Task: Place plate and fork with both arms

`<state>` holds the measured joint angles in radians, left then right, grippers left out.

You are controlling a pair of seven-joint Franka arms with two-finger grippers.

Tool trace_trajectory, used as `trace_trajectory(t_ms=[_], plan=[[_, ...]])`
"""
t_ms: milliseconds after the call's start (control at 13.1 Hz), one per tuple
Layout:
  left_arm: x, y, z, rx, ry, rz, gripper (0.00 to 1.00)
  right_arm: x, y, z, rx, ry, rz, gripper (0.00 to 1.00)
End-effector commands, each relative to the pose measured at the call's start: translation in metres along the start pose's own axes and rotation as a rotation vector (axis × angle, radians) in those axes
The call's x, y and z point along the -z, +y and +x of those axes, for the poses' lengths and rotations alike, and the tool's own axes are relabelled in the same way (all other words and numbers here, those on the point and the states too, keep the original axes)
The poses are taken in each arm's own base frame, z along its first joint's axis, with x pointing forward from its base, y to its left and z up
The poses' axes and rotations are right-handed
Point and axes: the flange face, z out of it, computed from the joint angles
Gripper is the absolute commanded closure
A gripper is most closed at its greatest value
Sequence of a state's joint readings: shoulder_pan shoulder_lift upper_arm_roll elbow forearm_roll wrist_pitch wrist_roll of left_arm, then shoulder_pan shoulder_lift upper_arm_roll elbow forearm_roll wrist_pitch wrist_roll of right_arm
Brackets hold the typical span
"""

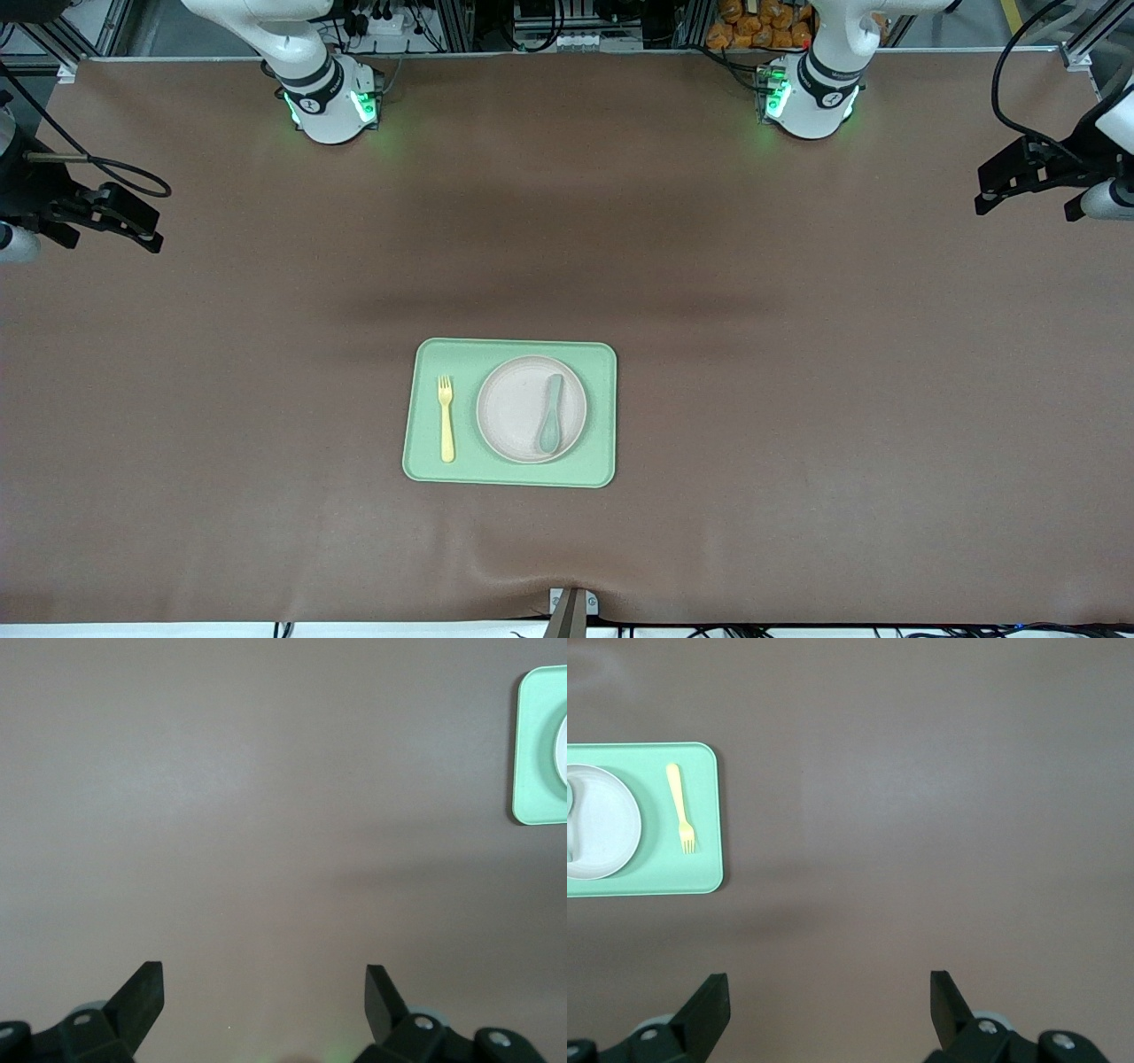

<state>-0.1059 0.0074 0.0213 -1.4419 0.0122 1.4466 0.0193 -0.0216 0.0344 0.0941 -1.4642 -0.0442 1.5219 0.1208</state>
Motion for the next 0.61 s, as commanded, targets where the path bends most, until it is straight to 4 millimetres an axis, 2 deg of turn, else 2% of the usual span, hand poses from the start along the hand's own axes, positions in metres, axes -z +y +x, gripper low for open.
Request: trace_trajectory(t_ms=[0,534], plan=[[0.0021,-0.0012,-0.0102,-0.011,-0.049,0.008,0.0,0.0042,-0.0021,0.0018,0.007,-0.005,0.016,0.0],[0.0007,-0.0004,-0.0121,-0.014,-0.067,0.007,0.0,0.0051,-0.003,0.0013,0.004,-0.004,0.018,0.0]])
